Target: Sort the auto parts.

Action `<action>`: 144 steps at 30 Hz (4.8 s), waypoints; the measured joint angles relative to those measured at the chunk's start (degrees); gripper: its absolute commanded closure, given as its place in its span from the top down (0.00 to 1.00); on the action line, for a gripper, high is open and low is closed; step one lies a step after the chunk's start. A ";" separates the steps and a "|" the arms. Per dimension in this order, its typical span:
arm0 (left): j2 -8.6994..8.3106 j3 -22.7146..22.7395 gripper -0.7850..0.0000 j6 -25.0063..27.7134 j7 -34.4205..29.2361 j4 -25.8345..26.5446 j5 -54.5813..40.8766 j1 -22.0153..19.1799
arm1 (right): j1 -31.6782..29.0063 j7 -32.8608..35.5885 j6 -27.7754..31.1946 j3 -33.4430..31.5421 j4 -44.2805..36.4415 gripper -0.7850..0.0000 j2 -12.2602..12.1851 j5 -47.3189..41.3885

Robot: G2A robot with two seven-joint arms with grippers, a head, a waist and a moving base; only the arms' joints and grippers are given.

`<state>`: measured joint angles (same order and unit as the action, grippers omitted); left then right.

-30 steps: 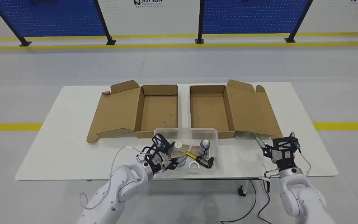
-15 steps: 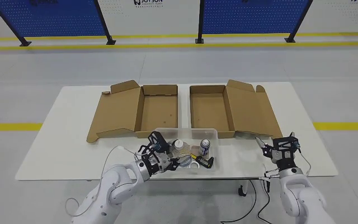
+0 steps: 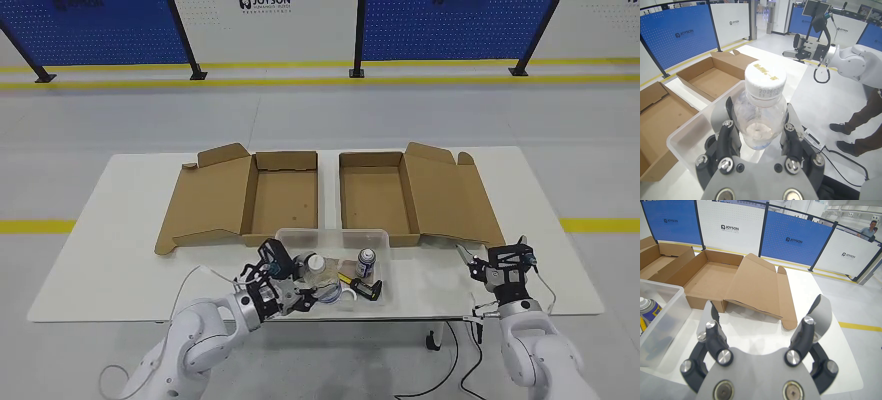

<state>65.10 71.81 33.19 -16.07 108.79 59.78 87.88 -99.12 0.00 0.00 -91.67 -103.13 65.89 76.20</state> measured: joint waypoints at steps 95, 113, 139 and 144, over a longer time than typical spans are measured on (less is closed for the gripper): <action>7.04 -3.83 1.00 -29.91 12.63 -25.49 9.67 -23.12 | 0.00 0.00 0.00 0.00 0.00 1.00 0.00 0.00; 7.53 -15.25 1.00 -16.98 -2.90 -17.12 12.68 -16.88 | 0.00 0.00 0.00 0.00 0.00 1.00 0.00 0.00; 12.46 -27.58 1.00 -18.84 -1.47 -33.08 10.31 -25.81 | 0.00 0.00 0.00 0.00 0.00 1.00 0.00 0.00; 13.16 -28.19 1.00 -19.00 -0.55 -35.58 9.58 -26.97 | 0.00 0.00 0.00 0.00 0.00 1.00 0.00 0.00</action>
<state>78.26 43.62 14.19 -16.62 73.21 69.35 60.91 -99.12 0.00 0.00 -91.67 -103.13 65.89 76.20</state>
